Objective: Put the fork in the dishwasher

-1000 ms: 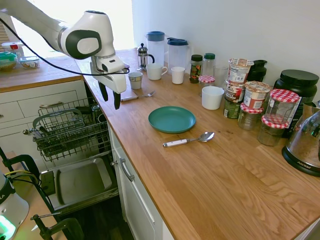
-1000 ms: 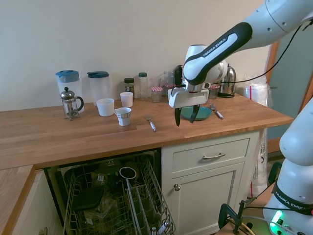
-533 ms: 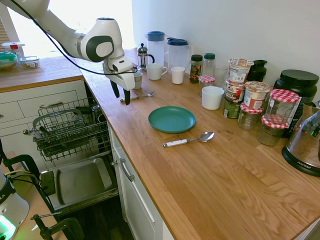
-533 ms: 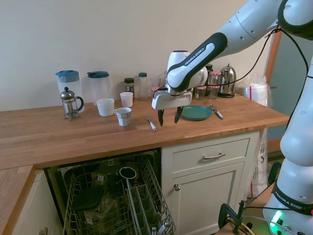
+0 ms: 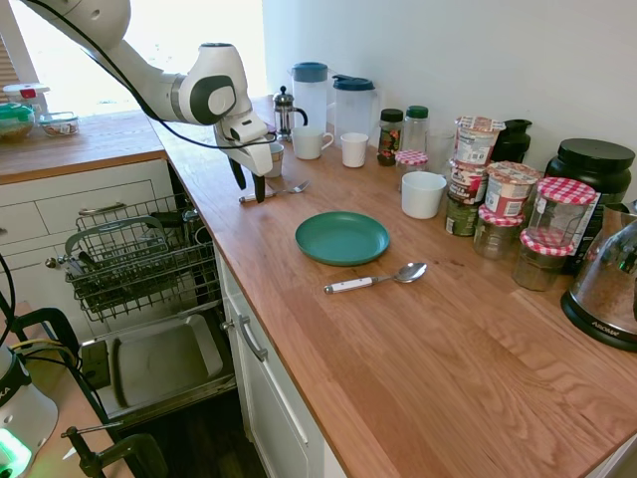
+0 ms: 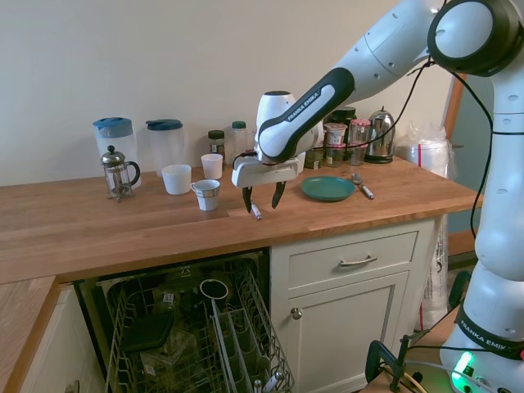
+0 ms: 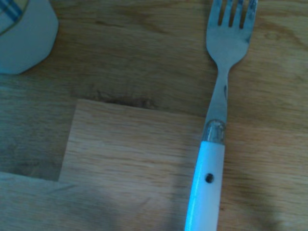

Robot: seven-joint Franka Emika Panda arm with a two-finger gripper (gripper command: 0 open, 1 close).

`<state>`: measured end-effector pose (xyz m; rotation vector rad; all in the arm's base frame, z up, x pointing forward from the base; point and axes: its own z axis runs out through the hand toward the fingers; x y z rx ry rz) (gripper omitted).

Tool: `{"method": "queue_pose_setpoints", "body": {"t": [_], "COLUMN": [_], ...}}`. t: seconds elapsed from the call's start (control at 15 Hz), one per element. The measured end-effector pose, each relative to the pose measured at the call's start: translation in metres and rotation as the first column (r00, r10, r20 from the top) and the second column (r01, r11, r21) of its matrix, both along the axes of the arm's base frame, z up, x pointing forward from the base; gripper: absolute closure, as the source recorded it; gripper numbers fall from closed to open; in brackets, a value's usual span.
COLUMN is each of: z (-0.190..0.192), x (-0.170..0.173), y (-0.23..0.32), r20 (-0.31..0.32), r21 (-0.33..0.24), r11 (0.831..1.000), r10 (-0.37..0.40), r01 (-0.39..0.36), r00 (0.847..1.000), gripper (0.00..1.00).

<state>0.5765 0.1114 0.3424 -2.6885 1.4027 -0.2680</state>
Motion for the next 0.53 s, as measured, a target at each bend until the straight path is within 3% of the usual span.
{"method": "queue_pose_setpoints", "body": {"t": [0.07,0.53], "z": [-0.0044,-0.0101], "x": [0.0017,0.0050], "y": [0.0012,0.0056], "r20": [-0.006,-0.011], "r21": [-0.001,-0.003], "r11": [1.000,1.000], "r10": [-0.003,-0.010], "r01": [0.003,0.010], "r00": [1.000,1.000], "gripper": [1.00,1.00]}}
